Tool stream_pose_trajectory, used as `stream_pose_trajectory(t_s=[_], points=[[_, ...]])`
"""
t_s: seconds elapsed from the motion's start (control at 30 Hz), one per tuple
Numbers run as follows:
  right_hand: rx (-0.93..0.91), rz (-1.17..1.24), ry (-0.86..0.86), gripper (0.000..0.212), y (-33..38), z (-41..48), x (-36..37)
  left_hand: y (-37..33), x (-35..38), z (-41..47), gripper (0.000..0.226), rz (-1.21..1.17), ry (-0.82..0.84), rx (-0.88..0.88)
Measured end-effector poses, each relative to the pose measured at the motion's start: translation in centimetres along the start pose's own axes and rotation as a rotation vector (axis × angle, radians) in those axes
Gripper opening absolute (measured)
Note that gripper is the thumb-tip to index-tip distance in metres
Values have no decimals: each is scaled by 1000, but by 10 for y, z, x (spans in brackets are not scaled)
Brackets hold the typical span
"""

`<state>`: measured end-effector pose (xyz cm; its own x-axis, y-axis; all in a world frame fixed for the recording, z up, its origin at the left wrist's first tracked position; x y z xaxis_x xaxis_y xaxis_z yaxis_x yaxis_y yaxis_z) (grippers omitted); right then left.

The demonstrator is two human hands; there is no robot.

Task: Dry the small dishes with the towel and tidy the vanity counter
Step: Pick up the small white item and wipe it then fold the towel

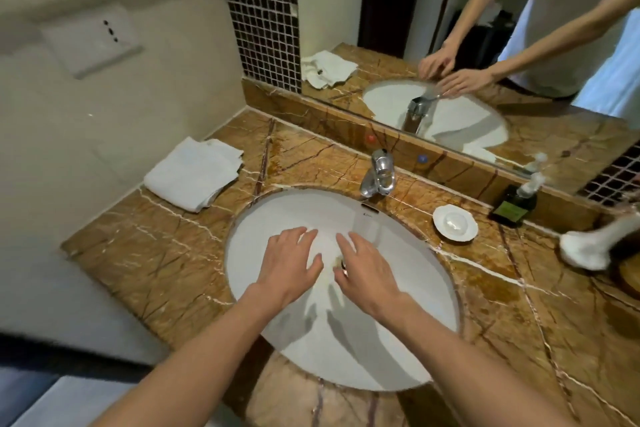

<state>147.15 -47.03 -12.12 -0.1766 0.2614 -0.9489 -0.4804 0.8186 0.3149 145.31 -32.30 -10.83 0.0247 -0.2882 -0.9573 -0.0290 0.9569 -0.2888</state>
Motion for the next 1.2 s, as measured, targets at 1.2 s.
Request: stream_pose_trajectory(t_s=[1.2], points=[[-232,-79,133,57,181,307,53,303,-73,111,66,40,97,-332]])
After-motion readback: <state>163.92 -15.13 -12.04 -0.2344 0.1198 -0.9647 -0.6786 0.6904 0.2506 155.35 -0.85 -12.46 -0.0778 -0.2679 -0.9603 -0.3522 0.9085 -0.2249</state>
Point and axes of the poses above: each hand's wrist, its own z-axis towards the middle knuckle, its own x-axis out of the palm, y = z × x, the point moved 4 cm from there along z, towards the middle knuckle, and after that the axes turned 4 degrees about -x, right-handed, at the moved point
